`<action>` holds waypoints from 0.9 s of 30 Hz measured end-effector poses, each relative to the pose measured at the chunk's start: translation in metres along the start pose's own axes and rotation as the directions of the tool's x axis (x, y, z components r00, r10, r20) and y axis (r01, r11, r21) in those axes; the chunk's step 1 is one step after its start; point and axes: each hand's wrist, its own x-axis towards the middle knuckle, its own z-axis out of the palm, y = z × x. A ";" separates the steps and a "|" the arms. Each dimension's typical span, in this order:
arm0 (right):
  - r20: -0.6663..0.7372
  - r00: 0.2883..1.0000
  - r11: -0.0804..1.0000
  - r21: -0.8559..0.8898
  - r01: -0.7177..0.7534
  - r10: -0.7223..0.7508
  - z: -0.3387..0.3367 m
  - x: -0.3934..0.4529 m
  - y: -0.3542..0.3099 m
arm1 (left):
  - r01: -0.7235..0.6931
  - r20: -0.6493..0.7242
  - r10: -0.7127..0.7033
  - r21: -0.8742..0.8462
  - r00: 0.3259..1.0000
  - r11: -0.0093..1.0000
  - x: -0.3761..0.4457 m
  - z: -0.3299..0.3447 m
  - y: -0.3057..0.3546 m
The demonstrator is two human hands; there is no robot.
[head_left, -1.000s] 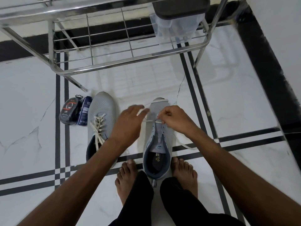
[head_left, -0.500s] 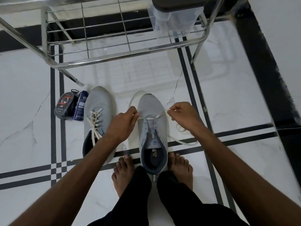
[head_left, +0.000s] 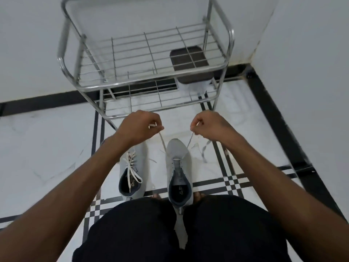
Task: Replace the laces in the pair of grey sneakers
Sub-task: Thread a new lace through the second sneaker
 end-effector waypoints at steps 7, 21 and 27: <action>-0.218 0.960 0.984 -0.066 0.165 -0.175 -0.065 -0.029 -0.064 | -0.022 -0.109 0.010 -0.109 0.994 0.994 0.006 -0.080 0.037; -0.437 0.786 0.898 -0.253 0.359 -0.437 -0.138 -0.065 -0.141 | -0.063 -0.266 0.003 -0.215 0.964 0.975 0.012 -0.201 0.091; -0.520 0.707 0.863 -0.132 0.488 -0.480 -0.153 -0.068 -0.152 | -0.129 -0.310 0.016 -0.348 0.951 0.928 0.013 -0.209 0.100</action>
